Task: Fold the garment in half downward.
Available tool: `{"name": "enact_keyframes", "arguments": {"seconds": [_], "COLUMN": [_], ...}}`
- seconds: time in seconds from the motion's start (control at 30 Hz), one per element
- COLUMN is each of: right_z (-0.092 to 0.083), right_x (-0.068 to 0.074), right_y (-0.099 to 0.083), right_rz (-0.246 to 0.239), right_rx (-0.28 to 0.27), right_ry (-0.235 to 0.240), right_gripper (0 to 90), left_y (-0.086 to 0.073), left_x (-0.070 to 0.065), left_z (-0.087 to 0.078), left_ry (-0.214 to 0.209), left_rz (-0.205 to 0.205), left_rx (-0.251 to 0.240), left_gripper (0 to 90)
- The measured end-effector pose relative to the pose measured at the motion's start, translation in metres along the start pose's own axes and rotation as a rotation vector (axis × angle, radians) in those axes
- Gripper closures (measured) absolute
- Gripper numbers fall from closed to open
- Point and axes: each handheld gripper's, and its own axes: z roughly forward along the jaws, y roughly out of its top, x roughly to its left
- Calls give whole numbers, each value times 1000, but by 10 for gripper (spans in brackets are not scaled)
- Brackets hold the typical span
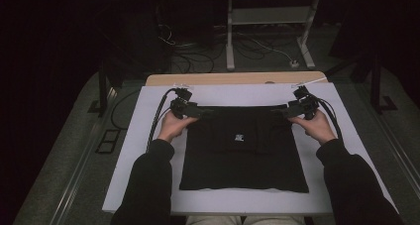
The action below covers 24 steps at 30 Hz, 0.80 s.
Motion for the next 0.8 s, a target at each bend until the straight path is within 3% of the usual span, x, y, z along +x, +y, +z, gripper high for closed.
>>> {"name": "enact_keyframes", "arguments": {"seconds": [0.37, 0.8], "right_z": [11, 21], "right_x": [5, 13], "right_y": [-5, -8], "right_rz": [-23, -35], "right_rx": [28, 53], "right_ry": [28, 54], "right_gripper": [0, 0], "left_y": [-3, -8], "left_x": [-5, -6], "left_z": [14, 27], "left_ry": [-35, -76], "left_rz": [28, 25], "left_rx": [30, 80], "left_gripper": [0, 0]}}
